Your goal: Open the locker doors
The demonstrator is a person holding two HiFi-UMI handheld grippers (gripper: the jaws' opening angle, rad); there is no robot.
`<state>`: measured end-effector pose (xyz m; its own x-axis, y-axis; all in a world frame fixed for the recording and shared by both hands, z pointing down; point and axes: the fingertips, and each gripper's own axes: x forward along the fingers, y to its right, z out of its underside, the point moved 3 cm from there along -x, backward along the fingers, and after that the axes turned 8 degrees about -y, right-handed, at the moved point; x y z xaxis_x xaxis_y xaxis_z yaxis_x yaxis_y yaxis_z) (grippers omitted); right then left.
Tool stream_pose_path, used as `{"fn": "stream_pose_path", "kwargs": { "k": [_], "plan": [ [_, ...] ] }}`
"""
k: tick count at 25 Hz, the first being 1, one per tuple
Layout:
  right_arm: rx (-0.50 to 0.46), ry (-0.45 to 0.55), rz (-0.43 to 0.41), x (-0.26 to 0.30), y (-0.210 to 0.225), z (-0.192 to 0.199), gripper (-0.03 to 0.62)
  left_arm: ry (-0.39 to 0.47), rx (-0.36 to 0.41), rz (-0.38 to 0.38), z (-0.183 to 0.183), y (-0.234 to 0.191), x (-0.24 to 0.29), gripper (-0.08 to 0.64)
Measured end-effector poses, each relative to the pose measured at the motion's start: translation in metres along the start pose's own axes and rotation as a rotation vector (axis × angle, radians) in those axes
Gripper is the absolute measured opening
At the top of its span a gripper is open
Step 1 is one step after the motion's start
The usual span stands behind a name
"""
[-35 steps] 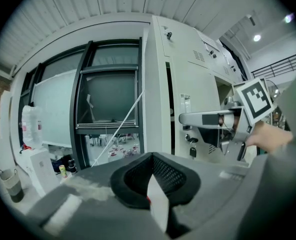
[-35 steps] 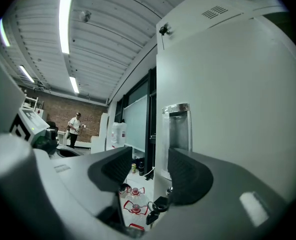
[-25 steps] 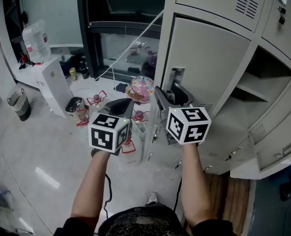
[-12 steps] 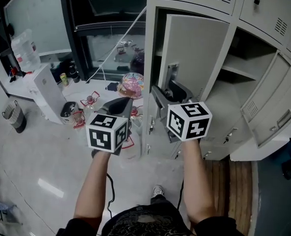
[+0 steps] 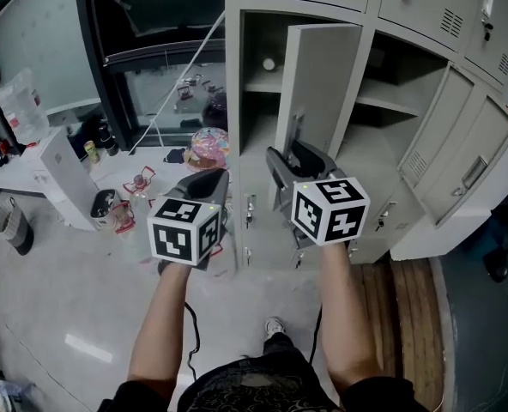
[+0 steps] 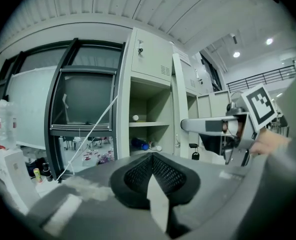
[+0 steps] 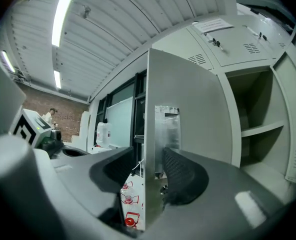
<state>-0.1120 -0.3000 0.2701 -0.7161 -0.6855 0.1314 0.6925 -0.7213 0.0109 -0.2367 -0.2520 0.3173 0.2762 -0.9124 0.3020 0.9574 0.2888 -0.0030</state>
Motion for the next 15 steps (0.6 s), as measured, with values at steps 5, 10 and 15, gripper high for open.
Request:
{"fn": "stream_pose_path", "kwargs": {
  "k": [5, 10, 15],
  "plan": [
    [0.002, -0.002, 0.056, -0.024, 0.010, 0.003, 0.176, 0.012, 0.017, 0.063, -0.004, 0.021, 0.006, 0.002],
    [0.008, 0.005, 0.110, -0.047, 0.021, 0.005, 0.170, 0.013, 0.027, 0.115, -0.004, 0.041, 0.012, 0.002],
    [0.017, 0.009, 0.156, -0.065, 0.035, 0.006, 0.157, 0.007, 0.038, 0.164, -0.004, 0.059, 0.022, 0.002]
  ]
}}
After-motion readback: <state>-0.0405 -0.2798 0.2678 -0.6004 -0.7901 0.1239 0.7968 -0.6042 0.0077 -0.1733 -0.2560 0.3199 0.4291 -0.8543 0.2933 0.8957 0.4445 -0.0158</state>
